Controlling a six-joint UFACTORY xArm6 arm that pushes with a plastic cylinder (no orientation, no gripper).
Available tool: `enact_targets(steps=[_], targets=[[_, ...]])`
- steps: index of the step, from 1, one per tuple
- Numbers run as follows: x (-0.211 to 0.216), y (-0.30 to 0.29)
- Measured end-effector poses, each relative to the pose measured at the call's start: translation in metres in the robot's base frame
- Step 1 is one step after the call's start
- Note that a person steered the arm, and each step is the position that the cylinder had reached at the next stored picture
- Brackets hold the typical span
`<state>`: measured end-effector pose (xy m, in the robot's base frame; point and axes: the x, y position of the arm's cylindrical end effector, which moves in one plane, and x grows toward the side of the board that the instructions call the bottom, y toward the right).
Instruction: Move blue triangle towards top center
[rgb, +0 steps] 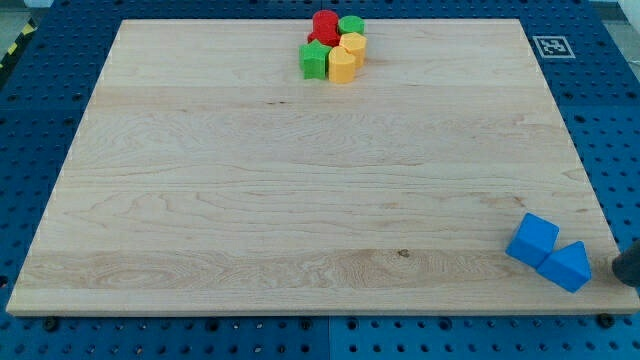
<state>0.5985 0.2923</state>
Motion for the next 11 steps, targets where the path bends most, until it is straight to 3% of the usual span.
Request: enact_targets(steps=[4,7,9,10,11], targets=[[0.0,-0.068],[-0.008,-0.167],[-0.047,-0.231],[-0.073,-0.24],[-0.072,-0.236]])
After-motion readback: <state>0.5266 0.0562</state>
